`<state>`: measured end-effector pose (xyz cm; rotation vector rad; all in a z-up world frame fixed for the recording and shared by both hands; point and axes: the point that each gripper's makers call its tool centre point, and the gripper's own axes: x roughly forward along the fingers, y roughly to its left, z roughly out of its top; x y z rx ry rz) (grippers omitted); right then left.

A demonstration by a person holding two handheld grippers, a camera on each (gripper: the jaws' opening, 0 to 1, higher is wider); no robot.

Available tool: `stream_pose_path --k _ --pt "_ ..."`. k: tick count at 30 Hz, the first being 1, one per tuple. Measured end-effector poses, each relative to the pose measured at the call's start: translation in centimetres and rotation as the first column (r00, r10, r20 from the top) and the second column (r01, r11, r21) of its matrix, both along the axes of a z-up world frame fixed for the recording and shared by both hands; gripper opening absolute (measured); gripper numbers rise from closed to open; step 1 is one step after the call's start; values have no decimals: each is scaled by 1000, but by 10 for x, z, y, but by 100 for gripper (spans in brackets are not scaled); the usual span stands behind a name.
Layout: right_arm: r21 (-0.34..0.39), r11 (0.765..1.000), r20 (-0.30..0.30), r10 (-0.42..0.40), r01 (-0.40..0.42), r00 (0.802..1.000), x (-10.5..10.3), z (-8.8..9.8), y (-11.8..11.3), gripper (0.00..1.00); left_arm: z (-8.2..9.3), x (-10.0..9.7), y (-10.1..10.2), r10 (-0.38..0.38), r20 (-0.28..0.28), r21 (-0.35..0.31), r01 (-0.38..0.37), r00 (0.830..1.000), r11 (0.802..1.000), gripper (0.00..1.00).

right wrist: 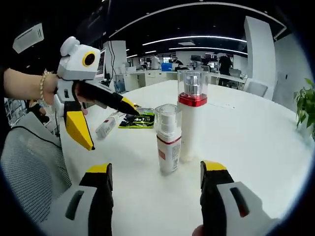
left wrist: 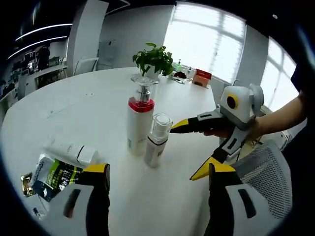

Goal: Arrange the skincare products in the storage area until every visible bottle or jar stands upright without overlapping.

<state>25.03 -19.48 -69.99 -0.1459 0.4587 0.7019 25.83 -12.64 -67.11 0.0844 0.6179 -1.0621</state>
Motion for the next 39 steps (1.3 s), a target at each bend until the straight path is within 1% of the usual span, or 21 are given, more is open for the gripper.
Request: stream_pose_path --k 2,3,6,9,12,14,17,19,20,21,23,24,28,29,31,35,39 --pt "24 1000 -5 3 -3 1000 -2 4 2 75 8 -7 2 22 4 -6 -22 1000 1000 78" --pt "21 1000 -2 4 -4 1000 -3 5 1 76 9 -8 6 37 3 -11 -36 999 999 79" --pt "20 1000 -7 17 -17 1000 -8 7 1 77 10 -11 18 67 -7 -16 -67 998 998 81" --pt "19 999 -1 28 -28 1000 -15 16 2 78 14 -20 29 88 -17 -33 -88 996 996 84" --pt "18 1000 1 25 -25 1000 -20 19 2 79 15 -27 40 103 -39 -44 -105 994 994 87" --pt "21 1000 -4 22 -22 1000 -22 22 3 78 15 -32 51 114 -41 -43 -115 993 992 89" --pt "15 1000 -5 27 -27 1000 -29 28 9 79 17 -38 62 130 -37 -54 -131 991 990 93" --pt "3 1000 -7 22 -22 1000 -33 31 13 84 16 -42 73 145 -42 -49 -147 989 988 96" --pt "-4 1000 -19 21 -21 1000 -35 30 14 88 16 -45 78 150 -43 -47 -152 988 987 99" --pt "-10 1000 -20 19 -19 1000 -36 31 16 90 15 -48 85 154 -49 -41 -156 987 987 99" --pt "-11 1000 -12 8 -9 1000 -39 35 18 90 14 -56 95 164 -69 -35 -167 984 985 99" --pt "-6 1000 -20 -1 0 1000 -40 36 19 91 14 -60 98 163 -74 -35 -165 984 986 99" --pt "-3 1000 -29 -22 22 999 -45 42 27 99 13 -75 114 158 -93 -22 -161 983 987 99" --pt "-1 1000 -36 -24 24 999 -46 43 28 100 12 -77 121 157 -94 -14 -159 983 987 99" --pt "-6 1000 -44 -28 28 999 -49 42 30 100 10 -81 127 153 -96 -3 -154 984 988 99" --pt "-17 1000 -47 -25 25 999 -56 44 38 100 9 -83 145 179 -109 -3 -181 978 984 99" --pt "-27 999 -37 -30 29 999 -55 47 40 100 10 -84 155 198 -112 -8 -200 974 980 99"
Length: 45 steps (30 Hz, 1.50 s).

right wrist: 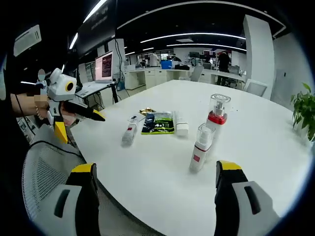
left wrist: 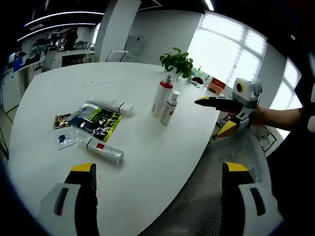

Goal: Arrange the skincare products in the storage area until every visible bottle or jar stands upright without overlapping.

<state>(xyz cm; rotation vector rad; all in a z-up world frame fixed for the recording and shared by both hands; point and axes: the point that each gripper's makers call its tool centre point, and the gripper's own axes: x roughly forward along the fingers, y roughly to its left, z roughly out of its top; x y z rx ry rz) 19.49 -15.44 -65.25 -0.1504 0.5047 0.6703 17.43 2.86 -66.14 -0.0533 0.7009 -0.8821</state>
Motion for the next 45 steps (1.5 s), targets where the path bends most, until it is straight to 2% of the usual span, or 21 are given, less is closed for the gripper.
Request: stream_pose_path --k 2,6,10,13,16,21,23,26,33,37,41,45 --pt "2 1000 -4 -13 13 1000 0 1 1 100 0 -2 2 -2 -31 -15 1 1000 1000 99" --pt "1 1000 -12 -9 9 1000 2 1 6 100 1 -1 9 5 -6 12 -5 1000 1000 99" --pt "-17 1000 -11 -3 3 1000 6 2 12 100 2 0 14 24 -12 -14 -24 1000 1000 99" --pt "-8 1000 -3 3 -3 1000 12 7 18 100 -1 -2 16 20 -10 5 -20 1000 1000 99" --pt "-20 1000 -3 11 -11 1000 20 9 25 100 -1 0 20 26 -18 -6 -26 999 1000 98" --pt "-18 1000 19 16 -16 1000 35 23 45 99 -6 -1 27 25 -31 9 -25 999 1000 97" --pt "-18 999 31 30 -30 999 43 28 55 99 -6 -1 30 35 -37 3 -35 999 999 96" --pt "-34 998 21 45 -44 999 56 25 65 93 -8 2 36 44 -43 -4 -44 998 999 96" --pt "-80 995 23 58 -56 998 95 25 87 92 -16 4 42 49 -63 -3 -49 997 999 95" --pt "-109 994 29 31 -28 999 121 21 91 88 -18 7 45 52 -69 -9 -53 996 999 95" --pt "-104 994 21 -25 27 999 146 16 95 82 -20 10 50 56 -76 -9 -56 996 998 94" --pt "-145 988 20 -41 44 999 163 3 98 80 -24 15 54 58 -83 -8 -59 995 998 93"
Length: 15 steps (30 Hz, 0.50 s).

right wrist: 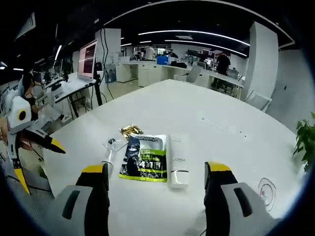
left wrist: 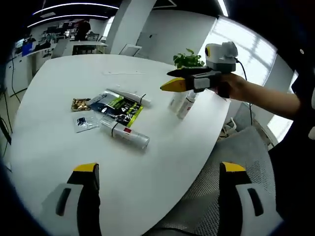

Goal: Arrange the skincare products in the storage area until every visible bottle or jar stands upright without overlapping.

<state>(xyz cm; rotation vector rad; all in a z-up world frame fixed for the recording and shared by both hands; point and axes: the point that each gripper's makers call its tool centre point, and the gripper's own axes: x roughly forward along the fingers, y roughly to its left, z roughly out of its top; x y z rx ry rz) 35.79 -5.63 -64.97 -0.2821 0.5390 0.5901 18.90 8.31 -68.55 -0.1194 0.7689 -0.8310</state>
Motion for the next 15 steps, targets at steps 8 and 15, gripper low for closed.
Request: stream_pose_path --k 8,15 --pt "-25 999 -22 -25 25 999 32 -26 3 75 -8 7 3 0 -22 0 0 1000 1000 93" --pt "-23 997 -32 -77 76 997 58 -53 -2 66 -11 10 0 -6 -32 -8 6 999 1000 92"
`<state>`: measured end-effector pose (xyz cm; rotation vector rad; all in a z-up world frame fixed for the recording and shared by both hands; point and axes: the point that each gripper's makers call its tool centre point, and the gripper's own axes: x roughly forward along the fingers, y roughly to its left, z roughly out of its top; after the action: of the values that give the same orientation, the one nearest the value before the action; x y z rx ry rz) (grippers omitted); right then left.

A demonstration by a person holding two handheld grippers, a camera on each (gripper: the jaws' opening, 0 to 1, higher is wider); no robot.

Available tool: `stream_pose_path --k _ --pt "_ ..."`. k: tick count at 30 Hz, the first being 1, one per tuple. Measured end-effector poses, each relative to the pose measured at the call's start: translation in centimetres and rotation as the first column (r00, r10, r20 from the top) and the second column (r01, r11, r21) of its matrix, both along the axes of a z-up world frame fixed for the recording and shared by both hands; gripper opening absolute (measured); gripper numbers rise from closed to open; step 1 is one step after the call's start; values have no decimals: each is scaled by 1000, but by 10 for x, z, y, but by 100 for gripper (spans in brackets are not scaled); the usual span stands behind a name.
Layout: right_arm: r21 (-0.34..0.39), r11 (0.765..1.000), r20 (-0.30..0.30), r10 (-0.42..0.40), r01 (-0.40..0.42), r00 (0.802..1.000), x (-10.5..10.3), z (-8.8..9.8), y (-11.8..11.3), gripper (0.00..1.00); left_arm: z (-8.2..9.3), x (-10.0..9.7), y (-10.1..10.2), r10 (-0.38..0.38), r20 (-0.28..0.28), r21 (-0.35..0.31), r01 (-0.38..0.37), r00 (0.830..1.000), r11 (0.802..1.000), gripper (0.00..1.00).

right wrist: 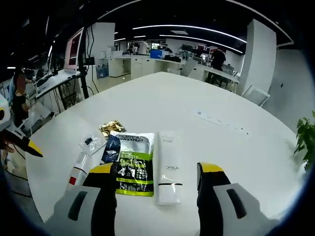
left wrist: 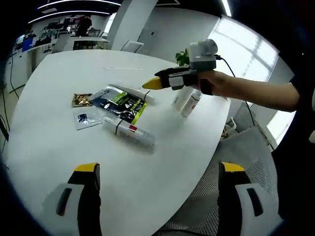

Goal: Arrange the skincare products in the storage area until every visible bottle or jar stands upright without overlapping.

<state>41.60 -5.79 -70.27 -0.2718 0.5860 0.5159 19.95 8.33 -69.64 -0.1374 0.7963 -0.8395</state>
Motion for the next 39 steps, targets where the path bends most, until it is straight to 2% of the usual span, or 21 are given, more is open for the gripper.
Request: stream_pose_path --k 6,14,19,22,25,27,28,30,34,39 --pt "11 999 -13 -50 50 999 12 -26 -5 60 -1 -1 -1 -8 -8 -1 8 1000 1000 92" --pt "9 997 -9 -82 82 997 24 -44 -12 54 -10 0 1 3 -32 4 -3 999 1000 92" --pt "-11 997 -28 -77 77 997 19 -48 -13 52 -11 0 -2 0 -44 9 1 999 1000 91" --pt "-18 999 -29 -51 50 998 15 -45 -4 55 -9 3 -5 -3 -40 2 3 999 1000 91" --pt "-65 998 -16 15 -16 1000 5 -32 10 61 -8 3 -11 -11 -35 4 11 999 1000 91" --pt "-63 996 21 59 -58 998 3 -20 21 63 -7 1 -14 -16 -32 2 16 999 1000 91" --pt "-65 995 54 81 -77 995 1 -7 26 63 -7 1 -14 -22 -29 1 22 999 1000 91" --pt "-56 995 75 92 -88 993 -4 9 30 64 -6 -1 -16 -28 -26 0 28 999 1000 91" --pt "-68 992 122 117 -109 986 -6 47 29 66 -1 -5 -21 -39 -16 -8 39 999 999 91" --pt "-73 992 161 112 -101 981 -6 88 14 66 1 -13 -33 -54 -5 -39 54 999 998 91"
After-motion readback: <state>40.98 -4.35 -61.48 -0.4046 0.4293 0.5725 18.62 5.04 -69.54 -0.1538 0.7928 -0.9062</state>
